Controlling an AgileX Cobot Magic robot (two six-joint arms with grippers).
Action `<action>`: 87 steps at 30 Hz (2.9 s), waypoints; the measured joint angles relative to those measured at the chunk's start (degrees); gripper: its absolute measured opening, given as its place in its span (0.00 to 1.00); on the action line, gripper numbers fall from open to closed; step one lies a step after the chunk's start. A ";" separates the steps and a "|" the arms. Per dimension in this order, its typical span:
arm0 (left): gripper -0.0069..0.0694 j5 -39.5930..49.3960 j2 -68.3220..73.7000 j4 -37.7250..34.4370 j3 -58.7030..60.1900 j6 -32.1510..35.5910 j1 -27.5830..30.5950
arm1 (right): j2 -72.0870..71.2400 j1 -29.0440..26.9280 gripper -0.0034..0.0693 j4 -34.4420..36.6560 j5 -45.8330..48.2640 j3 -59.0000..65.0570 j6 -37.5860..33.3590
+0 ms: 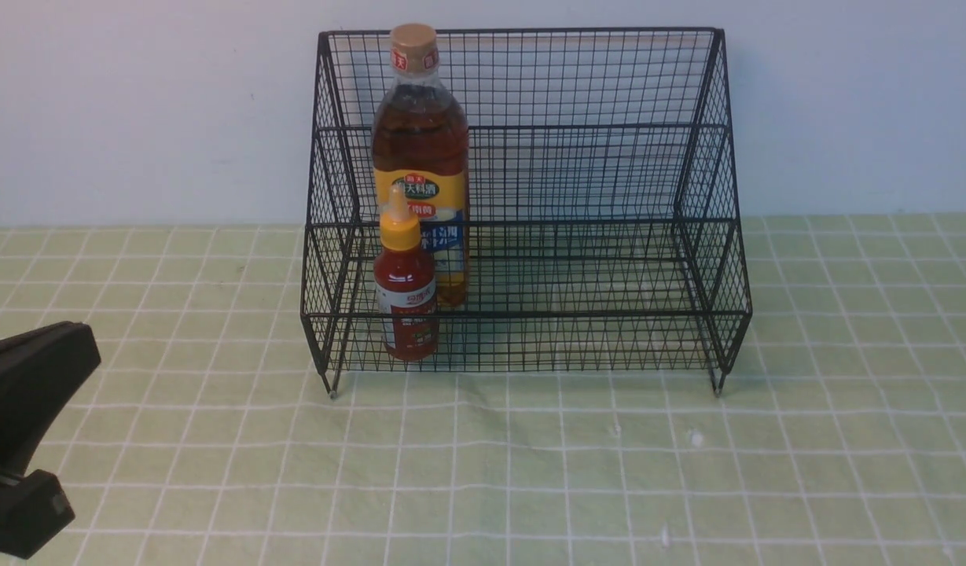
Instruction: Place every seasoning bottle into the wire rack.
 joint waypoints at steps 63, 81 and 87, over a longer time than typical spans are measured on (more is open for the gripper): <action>0.08 0.66 -27.14 -8.51 31.91 26.75 18.46 | 0.00 0.00 0.03 0.00 -0.13 0.00 1.08; 0.08 0.66 -27.14 -8.51 31.91 26.75 18.46 | 0.00 0.00 0.03 0.25 -5.45 0.67 0.39; 0.08 0.66 -27.14 -8.51 31.91 26.75 18.46 | 0.00 0.00 0.03 9.76 -19.43 4.55 -15.04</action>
